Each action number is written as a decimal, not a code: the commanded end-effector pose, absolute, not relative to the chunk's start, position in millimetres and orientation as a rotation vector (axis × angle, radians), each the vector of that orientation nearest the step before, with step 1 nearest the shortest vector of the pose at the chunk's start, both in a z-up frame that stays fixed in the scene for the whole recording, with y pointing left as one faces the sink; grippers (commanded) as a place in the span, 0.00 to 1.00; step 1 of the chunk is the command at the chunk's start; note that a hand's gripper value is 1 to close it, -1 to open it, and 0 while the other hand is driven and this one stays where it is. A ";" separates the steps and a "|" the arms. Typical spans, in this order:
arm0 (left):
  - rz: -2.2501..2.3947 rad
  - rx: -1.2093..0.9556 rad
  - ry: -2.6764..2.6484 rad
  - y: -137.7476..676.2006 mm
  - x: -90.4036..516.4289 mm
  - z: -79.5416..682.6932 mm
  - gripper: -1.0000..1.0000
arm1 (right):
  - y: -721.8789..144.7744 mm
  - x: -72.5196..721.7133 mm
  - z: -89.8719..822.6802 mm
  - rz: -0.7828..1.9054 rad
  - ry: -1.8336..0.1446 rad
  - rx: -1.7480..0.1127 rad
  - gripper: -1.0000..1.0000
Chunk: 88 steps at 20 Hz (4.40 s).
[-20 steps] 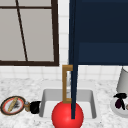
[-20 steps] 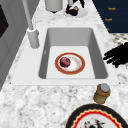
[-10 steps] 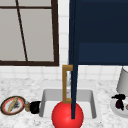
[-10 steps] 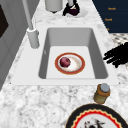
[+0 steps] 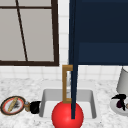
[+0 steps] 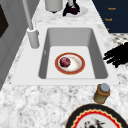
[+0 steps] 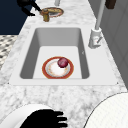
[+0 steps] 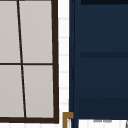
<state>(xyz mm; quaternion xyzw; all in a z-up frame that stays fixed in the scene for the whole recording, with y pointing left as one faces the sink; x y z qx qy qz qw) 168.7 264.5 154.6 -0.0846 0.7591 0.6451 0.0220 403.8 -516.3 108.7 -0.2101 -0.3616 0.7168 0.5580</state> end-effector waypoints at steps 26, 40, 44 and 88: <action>1.999 -0.262 2.352 264.5 168.7 154.6 0.50 | -503.9 447.2 147.0 1.673 -1.012 -0.664 1.00; 1.999 -0.262 2.352 264.5 168.7 154.6 0.50 | -460.0 438.1 198.7 1.646 -1.054 -0.695 1.00; 1.999 -0.262 2.352 264.5 168.7 154.6 0.50 | -447.4 421.3 219.4 1.630 -1.078 -0.746 1.00; 1.999 -0.262 2.352 264.5 168.7 154.6 0.50 | -323.0 260.1 422.6 1.629 -1.196 -0.788 1.00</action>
